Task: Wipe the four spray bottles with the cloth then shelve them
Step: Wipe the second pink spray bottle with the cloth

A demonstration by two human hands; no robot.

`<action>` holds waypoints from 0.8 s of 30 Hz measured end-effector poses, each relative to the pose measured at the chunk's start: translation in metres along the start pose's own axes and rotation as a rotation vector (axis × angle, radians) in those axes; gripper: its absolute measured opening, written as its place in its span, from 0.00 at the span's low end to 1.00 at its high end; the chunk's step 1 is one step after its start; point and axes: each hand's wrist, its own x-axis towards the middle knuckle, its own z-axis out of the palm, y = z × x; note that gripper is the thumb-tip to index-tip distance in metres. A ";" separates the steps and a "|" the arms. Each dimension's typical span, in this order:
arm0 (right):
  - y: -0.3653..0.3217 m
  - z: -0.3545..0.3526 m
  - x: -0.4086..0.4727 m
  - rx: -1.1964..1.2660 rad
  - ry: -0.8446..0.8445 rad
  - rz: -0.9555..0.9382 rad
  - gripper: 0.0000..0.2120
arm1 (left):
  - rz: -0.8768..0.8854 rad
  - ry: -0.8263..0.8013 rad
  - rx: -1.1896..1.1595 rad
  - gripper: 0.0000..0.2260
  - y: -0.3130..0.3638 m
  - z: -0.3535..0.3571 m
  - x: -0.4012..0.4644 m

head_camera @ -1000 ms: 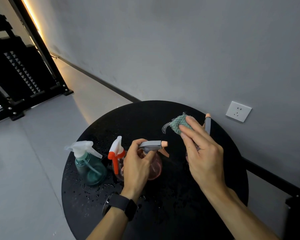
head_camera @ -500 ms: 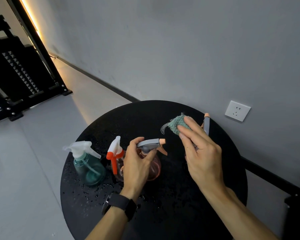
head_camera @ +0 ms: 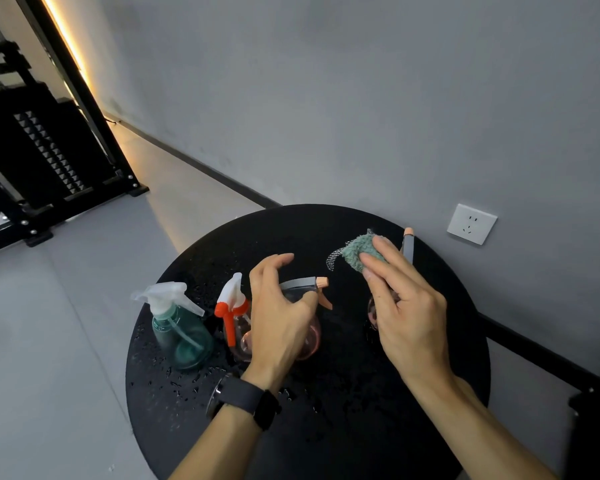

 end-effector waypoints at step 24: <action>0.043 -0.065 0.017 -0.077 0.168 0.208 0.11 | 0.077 -0.400 0.090 0.25 0.012 0.102 -0.005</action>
